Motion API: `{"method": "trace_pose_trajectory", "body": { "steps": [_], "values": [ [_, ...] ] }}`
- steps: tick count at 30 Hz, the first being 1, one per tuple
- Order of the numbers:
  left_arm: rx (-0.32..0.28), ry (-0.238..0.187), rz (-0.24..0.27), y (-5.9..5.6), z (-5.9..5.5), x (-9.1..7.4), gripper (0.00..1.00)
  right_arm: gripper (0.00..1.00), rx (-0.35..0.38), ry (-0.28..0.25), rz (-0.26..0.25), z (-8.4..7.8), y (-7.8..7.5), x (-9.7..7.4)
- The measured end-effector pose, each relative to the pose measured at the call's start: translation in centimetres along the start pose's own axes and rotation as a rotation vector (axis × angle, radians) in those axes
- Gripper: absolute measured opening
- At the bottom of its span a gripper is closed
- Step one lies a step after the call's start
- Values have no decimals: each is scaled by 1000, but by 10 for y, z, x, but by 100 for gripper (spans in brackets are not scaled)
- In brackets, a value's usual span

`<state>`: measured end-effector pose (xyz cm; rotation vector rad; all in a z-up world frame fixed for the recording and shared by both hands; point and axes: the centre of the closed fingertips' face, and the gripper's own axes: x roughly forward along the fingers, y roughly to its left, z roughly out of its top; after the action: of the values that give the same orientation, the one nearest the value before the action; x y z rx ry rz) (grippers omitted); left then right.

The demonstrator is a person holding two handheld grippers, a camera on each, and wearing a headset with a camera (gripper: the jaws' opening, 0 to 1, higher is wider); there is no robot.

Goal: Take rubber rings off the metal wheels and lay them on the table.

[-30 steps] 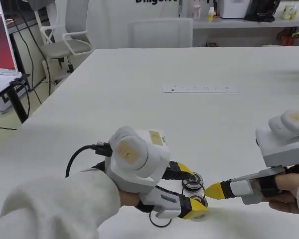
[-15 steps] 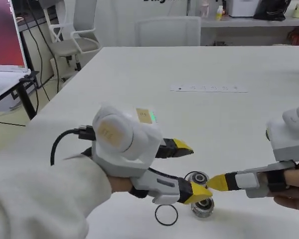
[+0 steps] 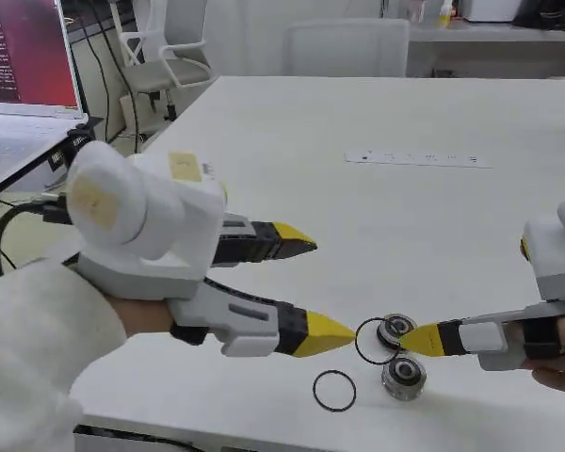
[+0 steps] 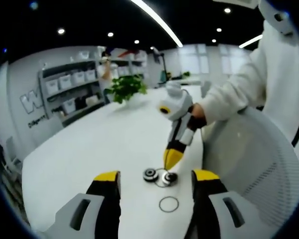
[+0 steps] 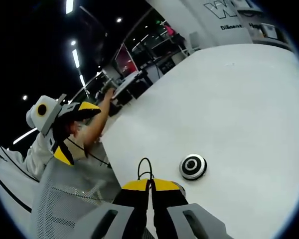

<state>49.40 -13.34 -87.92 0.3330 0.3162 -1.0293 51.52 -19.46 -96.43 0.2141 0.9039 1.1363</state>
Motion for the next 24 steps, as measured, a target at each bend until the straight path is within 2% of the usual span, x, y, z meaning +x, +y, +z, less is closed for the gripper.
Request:
{"method": "trace_pose_trajectory", "body": {
  "steps": [2, 5, 8, 11, 13, 16, 21, 24],
  "values": [
    [-9, 8, 3, -3, -9, -6, 59, 0, 26, -15, 18, 1, 4, 2],
    [-57, 28, 27, -9, -25, -10, 59, 0, 24, -11, 9, -1, 3, 4],
    [-87, 24, 24, -18, -33, -8, 60, 0, 21, -3, 9, -3, 5, 7],
    [-92, 37, 36, -20, -40, -4, 58, 0, 30, 7, 22, -6, 9, 12],
    [-88, 55, 31, -20, -42, -3, 59, 0, 28, 15, 24, -8, 12, 15],
    [-101, 50, 48, -17, -42, -2, 61, 0, 15, 29, 22, -11, 17, 21],
    [-102, 58, 57, -17, -46, -3, 61, 0, -19, 68, -18, -19, 13, 27],
    [-109, 56, 55, -18, -46, -3, 62, 0, -23, 77, -23, -21, 12, 28]
  ]
}}
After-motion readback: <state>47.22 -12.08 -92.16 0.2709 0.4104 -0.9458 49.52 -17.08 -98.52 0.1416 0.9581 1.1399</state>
